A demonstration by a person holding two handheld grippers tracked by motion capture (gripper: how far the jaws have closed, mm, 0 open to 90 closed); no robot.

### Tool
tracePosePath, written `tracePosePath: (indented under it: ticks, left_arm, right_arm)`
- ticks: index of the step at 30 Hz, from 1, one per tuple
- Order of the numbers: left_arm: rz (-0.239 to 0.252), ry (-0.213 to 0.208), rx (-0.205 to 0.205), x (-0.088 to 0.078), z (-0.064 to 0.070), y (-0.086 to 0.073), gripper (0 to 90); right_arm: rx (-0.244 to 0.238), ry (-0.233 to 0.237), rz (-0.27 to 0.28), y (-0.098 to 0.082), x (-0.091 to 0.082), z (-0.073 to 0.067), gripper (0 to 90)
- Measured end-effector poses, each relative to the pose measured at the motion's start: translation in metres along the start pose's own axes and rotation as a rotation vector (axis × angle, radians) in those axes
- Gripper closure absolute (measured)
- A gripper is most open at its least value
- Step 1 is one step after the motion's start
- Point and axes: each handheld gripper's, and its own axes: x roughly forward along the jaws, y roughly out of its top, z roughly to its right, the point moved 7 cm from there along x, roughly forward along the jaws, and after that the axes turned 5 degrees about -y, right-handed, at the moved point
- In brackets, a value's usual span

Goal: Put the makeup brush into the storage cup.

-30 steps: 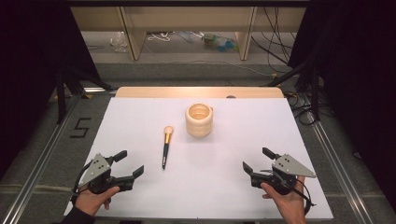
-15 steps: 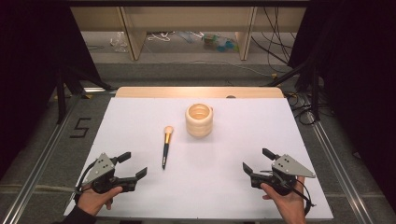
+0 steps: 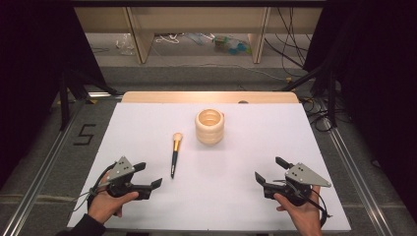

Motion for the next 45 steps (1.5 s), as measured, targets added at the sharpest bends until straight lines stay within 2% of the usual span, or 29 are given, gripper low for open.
tracePosePath:
  ticks: [3, 5, 6, 7, 8, 9, 10, 11, 12, 13, 15, 16, 19, 20, 25, 26, 28, 29, 31, 33, 36, 40, 43, 44, 45]
  left_arm:
    - [-0.026, 0.003, -0.002, 0.005, -0.002, 0.002, 16.0]
    - [-0.049, 0.015, -0.005, 0.012, -0.007, 0.009, 16.2]
    - [-0.057, 0.017, -0.005, 0.015, -0.008, 0.012, 16.2]
    - [-0.078, 0.019, 0.003, 0.016, -0.01, 0.014, 16.3]
    - [-0.093, 0.016, -0.002, 0.018, -0.012, 0.016, 16.3]
    - [-0.082, 0.02, -0.025, 0.022, -0.012, 0.019, 16.3]
    - [-0.119, 0.016, 0.002, 0.023, -0.016, 0.02, 16.3]
    - [-0.131, 0.016, 0.006, 0.025, -0.017, 0.021, 16.5]
    - [-0.131, 0.016, -0.01, 0.029, -0.018, 0.023, 16.6]
    - [-0.152, 0.016, 0.0, 0.03, -0.02, 0.024, 16.9]
    - [-0.163, 0.02, -0.006, 0.036, -0.024, 0.026, 17.1]
    - [-0.184, 0.021, 0.007, 0.036, -0.026, 0.026, 17.3]
    - [-0.228, 0.016, -0.011, 0.043, -0.029, 0.029, 17.7]
    - [-0.25, 0.02, -0.005, 0.044, -0.031, 0.029, 19.1]
    - [-0.288, 0.039, -0.014, 0.053, -0.036, 0.033, 20.7]
    - [-0.3, 0.04, -0.031, 0.059, -0.038, 0.034, 20.8]
    - [-0.316, 0.04, -0.03, 0.063, -0.039, 0.036, 21.5]
    - [-0.346, 0.032, -0.017, 0.063, -0.04, 0.036, 21.5]
    - [-0.373, 0.027, -0.011, 0.069, -0.039, 0.037, 21.5]
    - [-0.368, 0.046, 0.012, 0.075, -0.041, 0.039, 21.6]
    - [-0.417, 0.035, -0.01, 0.08, -0.043, 0.041, 21.9]
    - [-0.436, 0.044, 0.007, 0.088, -0.046, 0.045, 22.3]
    - [-0.435, 0.052, -0.006, 0.095, -0.048, 0.046, 23.8]
    - [-0.479, 0.043, 0.005, 0.099, -0.051, 0.044, 23.9]
    - [-0.479, 0.043, 0.005, 0.099, -0.051, 0.044, 23.9]
  right_arm:
    - [0.002, 0.003, -0.002, 0.0, 0.0, -0.001, 15.8]
    - [-0.003, 0.005, -0.003, 0.0, 0.001, -0.001, 15.8]
    - [-0.007, 0.008, -0.021, -0.001, -0.001, -0.001, 15.8]
    - [0.006, 0.018, 0.01, 0.0, 0.002, -0.002, 15.8]
    - [0.005, 0.015, 0.004, 0.0, 0.002, -0.002, 15.8]
    - [-0.002, 0.012, -0.002, -0.001, 0.001, -0.001, 15.8]
    - [-0.002, 0.009, -0.004, -0.001, 0.001, -0.001, 15.8]
    - [0.0, 0.009, -0.005, -0.001, 0.001, -0.001, 15.8]
    - [0.0, 0.007, -0.001, -0.001, 0.002, -0.001, 15.8]
    - [-0.003, 0.008, -0.003, -0.001, 0.002, -0.001, 15.8]
    - [0.0, 0.013, -0.005, -0.001, 0.002, -0.001, 15.8]
    - [-0.001, 0.022, -0.005, -0.001, 0.002, -0.002, 15.8]
    - [-0.009, 0.024, -0.027, -0.002, 0.001, -0.002, 15.9]
    - [0.0, 0.032, 0.003, -0.001, 0.005, -0.003, 15.9]
    - [-0.01, 0.028, -0.023, -0.003, 0.004, -0.003, 16.0]
    - [-0.01, 0.031, -0.023, -0.003, 0.004, -0.003, 16.0]
    - [-0.011, 0.032, -0.024, -0.003, 0.005, -0.003, 16.0]
    - [-0.011, 0.031, -0.023, -0.003, 0.005, -0.003, 16.0]
    - [-0.012, 0.031, -0.024, -0.003, 0.005, -0.003, 16.0]
    - [-0.013, 0.031, -0.025, -0.003, 0.005, -0.003, 15.9]
    - [-0.011, 0.035, -0.02, -0.003, 0.006, -0.003, 16.0]
    - [-0.011, 0.032, -0.021, -0.003, 0.006, -0.003, 16.0]
    - [-0.03, 0.025, -0.01, -0.003, 0.007, -0.002, 16.0]
    - [-0.023, 0.029, -0.014, -0.003, 0.007, -0.002, 16.0]
    - [-0.018, 0.037, -0.02, -0.003, 0.006, -0.004, 16.0]
